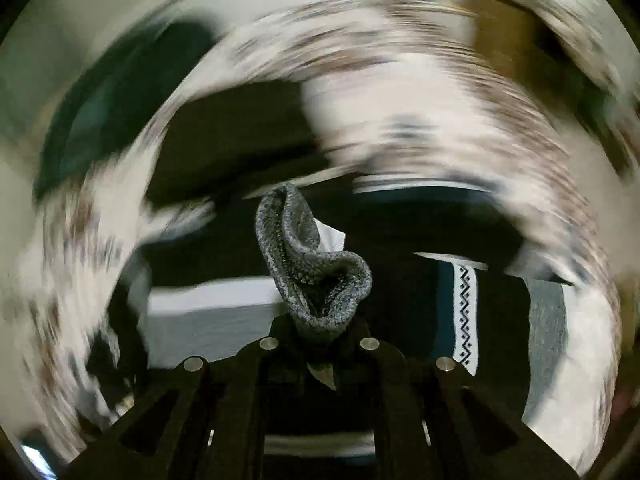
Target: Fold small clothes
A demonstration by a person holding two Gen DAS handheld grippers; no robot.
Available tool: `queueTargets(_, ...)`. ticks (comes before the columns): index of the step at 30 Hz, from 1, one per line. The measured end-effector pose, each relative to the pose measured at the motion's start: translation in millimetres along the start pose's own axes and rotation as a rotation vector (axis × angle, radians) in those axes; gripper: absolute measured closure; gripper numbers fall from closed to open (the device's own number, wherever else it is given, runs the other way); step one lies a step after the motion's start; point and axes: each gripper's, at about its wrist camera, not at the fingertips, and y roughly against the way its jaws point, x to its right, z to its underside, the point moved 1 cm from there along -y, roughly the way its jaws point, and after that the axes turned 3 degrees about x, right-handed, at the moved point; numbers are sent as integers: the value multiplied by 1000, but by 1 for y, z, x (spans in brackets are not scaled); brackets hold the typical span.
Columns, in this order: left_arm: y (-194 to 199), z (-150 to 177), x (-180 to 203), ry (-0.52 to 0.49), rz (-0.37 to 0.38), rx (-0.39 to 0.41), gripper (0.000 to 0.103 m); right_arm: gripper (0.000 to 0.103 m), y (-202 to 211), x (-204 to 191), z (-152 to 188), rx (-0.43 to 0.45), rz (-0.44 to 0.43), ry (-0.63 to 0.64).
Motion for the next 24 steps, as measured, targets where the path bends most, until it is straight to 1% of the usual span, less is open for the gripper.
queueTargets(2,-6,-6,-19,16,-14,10,0,94,-31,-78,9,-50,-19,138)
queueTargets(5,-13,-11,-40,39,-19,16,0,94,-59,-166,24,-88,-28,295)
queueTargets(7,-21,-12,-52,51,-17,14,0,94,-69,-194,40,-106,-2,363)
queueTargets(9,-27,-12,-62,68,-11,2,0,93,-84,-207,52,-148,31,384)
queueTargets(10,-30,-11,-67,79,-4,-7,0,93,-92,-205,57,-186,38,362)
queueTargets(11,-31,-10,-73,91,1,-13,0,90,-95,-204,58,-220,23,337)
queueTargets(12,-32,-9,-79,101,6,-15,0,85,-93,-196,59,-245,-1,303)
queueTargets(13,-32,-8,-84,108,11,-19,0,80,-87,-188,59,-263,-47,249)
queueTargets(15,-30,-5,-100,132,26,-35,0,53,-68,-168,59,-263,-116,153)
queueTargets(17,-27,0,-123,169,41,-65,0,39,-43,-142,62,-238,-143,48)
queueTargets(19,-26,6,-145,219,64,-95,0,37,-25,-116,69,-231,-145,-29)
queueTargets(21,-27,14,-173,290,80,-120,0,35,-19,-97,73,-243,-121,-76)
queueTargets(24,-39,26,-212,403,112,-152,0,34,-23,-73,90,-270,-88,-133)
